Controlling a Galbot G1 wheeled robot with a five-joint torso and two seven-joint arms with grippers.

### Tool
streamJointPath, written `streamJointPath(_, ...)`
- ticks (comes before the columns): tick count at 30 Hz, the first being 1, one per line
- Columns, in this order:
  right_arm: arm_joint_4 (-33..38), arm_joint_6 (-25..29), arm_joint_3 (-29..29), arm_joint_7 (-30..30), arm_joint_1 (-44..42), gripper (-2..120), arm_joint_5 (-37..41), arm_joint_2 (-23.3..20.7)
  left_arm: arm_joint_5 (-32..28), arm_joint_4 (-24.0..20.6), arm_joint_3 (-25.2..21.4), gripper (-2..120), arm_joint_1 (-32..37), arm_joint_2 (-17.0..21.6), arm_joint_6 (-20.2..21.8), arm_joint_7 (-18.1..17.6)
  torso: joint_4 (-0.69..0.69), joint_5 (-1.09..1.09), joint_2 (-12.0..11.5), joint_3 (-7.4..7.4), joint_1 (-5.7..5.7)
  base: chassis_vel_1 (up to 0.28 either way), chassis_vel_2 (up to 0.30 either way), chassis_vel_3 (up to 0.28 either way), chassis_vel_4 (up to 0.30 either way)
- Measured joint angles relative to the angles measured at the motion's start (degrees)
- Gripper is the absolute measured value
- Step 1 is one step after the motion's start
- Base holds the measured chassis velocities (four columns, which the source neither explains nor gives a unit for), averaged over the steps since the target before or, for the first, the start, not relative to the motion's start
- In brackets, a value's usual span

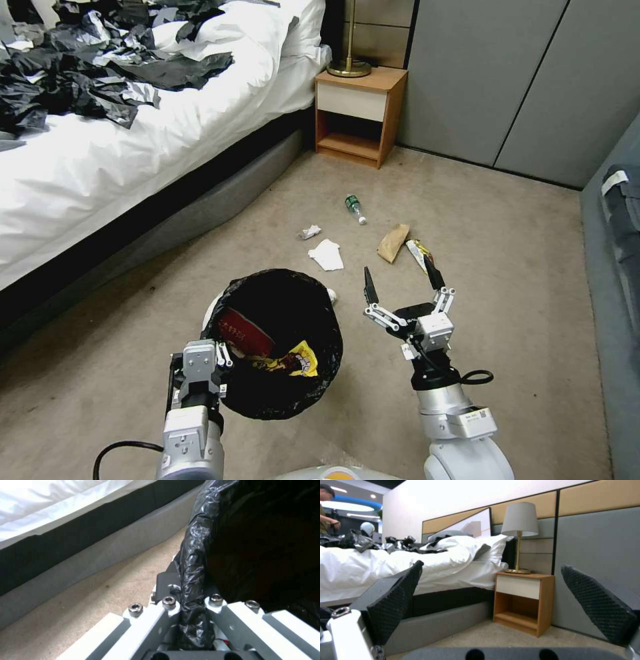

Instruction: Pick up the trash bin, then pick up the garbage from the floor and place it into the trash bin.

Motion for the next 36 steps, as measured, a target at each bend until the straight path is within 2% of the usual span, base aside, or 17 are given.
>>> streamJointPath(20,-0.31,-0.90,-0.72,-0.12,-0.13,100,-0.58,0.11,0.79,-0.09,0.02,0,-0.19,-0.16,-0.17,0.11,0.00,0.00,0.00,0.00,0.00,0.000,0.000,0.000,0.000)
streamJointPath(23,-0.82,-2.77,-1.12,0.53,-0.25,100,-0.67,-0.05,0.80,-0.20,0.01,0,-0.19,-0.16,-0.17,0.11,0.00,0.00,0.00,0.00,0.00,0.000,0.000,0.000,0.000)
streamJointPath(30,-3.38,-14.03,-1.86,4.32,0.93,100,2.22,-1.55,0.81,-0.45,0.04,0,0.22,0.35,-0.23,0.09,0.00,0.00,0.00,0.00,0.00,0.000,0.000,0.000,0.000)
streamJointPath(36,-5.16,-16.99,-0.88,5.00,2.08,100,3.19,-2.14,0.78,-0.55,0.05,0,0.23,0.65,-0.28,0.09,0.00,0.01,0.00,0.00,0.00,0.000,0.000,0.000,0.000)
